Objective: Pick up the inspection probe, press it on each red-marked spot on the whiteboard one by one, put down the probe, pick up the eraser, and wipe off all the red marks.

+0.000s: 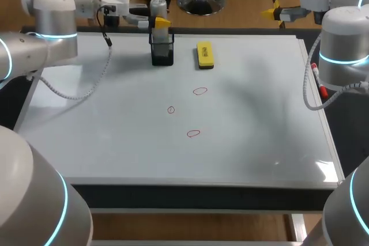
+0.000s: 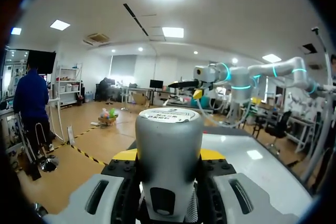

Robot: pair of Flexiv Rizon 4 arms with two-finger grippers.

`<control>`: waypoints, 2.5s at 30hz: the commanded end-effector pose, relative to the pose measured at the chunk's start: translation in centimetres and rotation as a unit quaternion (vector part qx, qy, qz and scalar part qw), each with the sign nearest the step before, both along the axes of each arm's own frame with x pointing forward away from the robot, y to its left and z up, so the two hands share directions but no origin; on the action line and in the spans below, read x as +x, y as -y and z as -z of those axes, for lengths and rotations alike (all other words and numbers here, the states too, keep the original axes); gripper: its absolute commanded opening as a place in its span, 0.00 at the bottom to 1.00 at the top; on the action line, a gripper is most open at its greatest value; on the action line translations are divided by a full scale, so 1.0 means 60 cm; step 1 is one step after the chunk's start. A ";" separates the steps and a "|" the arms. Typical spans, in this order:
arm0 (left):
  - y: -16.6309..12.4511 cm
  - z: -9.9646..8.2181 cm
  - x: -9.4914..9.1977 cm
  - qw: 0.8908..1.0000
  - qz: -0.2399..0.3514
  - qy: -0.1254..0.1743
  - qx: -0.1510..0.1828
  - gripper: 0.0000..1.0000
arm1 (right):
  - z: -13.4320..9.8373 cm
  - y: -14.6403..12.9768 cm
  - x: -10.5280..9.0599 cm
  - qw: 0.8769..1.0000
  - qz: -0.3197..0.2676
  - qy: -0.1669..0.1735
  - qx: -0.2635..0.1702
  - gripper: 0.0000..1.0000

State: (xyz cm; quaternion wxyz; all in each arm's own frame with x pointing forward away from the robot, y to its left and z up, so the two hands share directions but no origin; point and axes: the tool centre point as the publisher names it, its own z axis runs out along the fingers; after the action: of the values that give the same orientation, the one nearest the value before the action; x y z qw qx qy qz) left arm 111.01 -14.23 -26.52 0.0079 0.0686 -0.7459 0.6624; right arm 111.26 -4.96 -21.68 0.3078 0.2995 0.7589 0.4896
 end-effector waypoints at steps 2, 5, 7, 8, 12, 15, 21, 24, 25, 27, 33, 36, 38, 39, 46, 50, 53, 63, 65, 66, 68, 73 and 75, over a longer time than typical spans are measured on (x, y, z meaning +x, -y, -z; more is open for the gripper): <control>0.000 -0.018 -0.002 1.000 -0.003 0.003 0.004 0.00 | 0.000 0.001 0.000 1.000 -0.001 0.000 0.000 1.00; 0.001 -0.029 -0.003 1.000 -0.001 0.004 0.006 0.00 | 0.000 0.001 0.000 1.000 -0.001 0.000 0.000 1.00; 0.002 -0.035 -0.004 1.000 0.000 0.004 0.006 0.00 | 0.000 0.001 0.000 1.000 -0.001 0.000 0.000 1.00; 0.003 -0.039 -0.005 1.000 0.000 0.004 0.006 0.00 | 0.000 0.001 0.000 1.000 -0.001 0.000 0.000 1.00; 0.004 -0.051 -0.004 1.000 0.002 0.007 0.007 0.00 | 0.000 0.001 0.000 1.000 -0.001 0.000 0.000 1.00; 0.001 -0.062 -0.001 1.000 0.001 0.012 0.003 0.00 | 0.000 0.001 0.000 1.000 -0.001 0.000 0.000 1.00; 0.001 -0.078 0.004 1.000 -0.004 0.016 0.004 0.00 | 0.000 0.001 0.000 1.000 -0.001 0.000 0.000 1.00; 0.004 -0.088 0.005 1.000 -0.003 0.018 0.003 0.00 | 0.000 0.001 0.000 1.000 -0.001 0.000 0.000 1.00; 0.004 -0.090 0.005 1.000 -0.003 0.019 0.002 0.00 | 0.000 0.001 0.000 1.000 -0.001 0.000 0.000 1.00; 0.003 -0.095 0.006 1.000 -0.002 0.023 0.001 0.00 | 0.000 0.001 0.000 1.000 -0.001 0.000 0.000 1.00; -0.001 -0.114 0.009 0.999 -0.001 0.033 -0.007 0.00 | 0.000 0.001 0.000 1.000 -0.001 0.000 0.000 1.00; -0.003 -0.127 0.008 0.999 0.000 0.040 -0.009 0.00 | 0.000 0.001 0.000 1.000 -0.001 0.000 0.000 1.00; -0.006 -0.134 0.009 0.999 0.001 0.045 -0.009 0.00 | 0.000 0.001 0.000 1.000 -0.001 0.000 0.000 1.00; -0.009 -0.138 0.009 0.999 0.000 0.047 -0.011 0.00 | 0.000 0.001 0.000 1.000 -0.001 0.000 0.000 1.00; -0.028 -0.167 0.002 0.998 -0.002 0.066 -0.015 0.00 | 0.000 0.001 0.000 1.000 -0.001 0.000 0.000 1.00; -0.048 -0.175 0.000 0.997 -0.009 0.073 -0.015 0.00 | 0.000 0.001 0.000 1.000 -0.001 0.000 0.000 1.00; -0.063 -0.179 -0.005 0.997 -0.019 0.077 -0.011 0.00 | 0.000 0.001 0.000 1.000 -0.001 0.000 0.000 1.00; -0.131 -0.172 -0.033 0.994 -0.071 0.084 -0.004 0.00 | 0.000 0.001 0.000 1.000 -0.001 0.000 0.000 1.00; -0.142 -0.171 -0.045 0.993 -0.085 0.083 -0.004 0.00 | 0.000 0.001 0.000 1.000 -0.001 0.000 0.000 1.00; -0.152 -0.167 -0.046 0.992 -0.090 0.083 -0.003 0.00 | 0.000 0.001 0.000 1.000 -0.001 0.000 0.000 1.00; -0.165 -0.164 -0.057 0.991 -0.102 0.080 -0.001 0.00 | 0.000 0.001 0.000 1.000 -0.001 0.000 0.000 1.00; -0.197 -0.157 -0.086 0.988 -0.132 0.079 0.004 0.00 | 0.000 0.001 0.000 1.000 -0.001 0.000 0.000 1.00; -0.210 -0.152 -0.097 0.987 -0.144 0.076 0.007 0.00 | 0.000 0.001 0.000 1.000 -0.001 0.000 0.000 1.00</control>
State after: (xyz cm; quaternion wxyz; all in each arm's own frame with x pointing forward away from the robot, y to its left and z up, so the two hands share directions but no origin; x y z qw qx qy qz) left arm 107.48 -2.48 -17.61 -0.0927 0.0793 -0.7389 0.6627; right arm 111.26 -4.96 -21.68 0.3078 0.2995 0.7589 0.4896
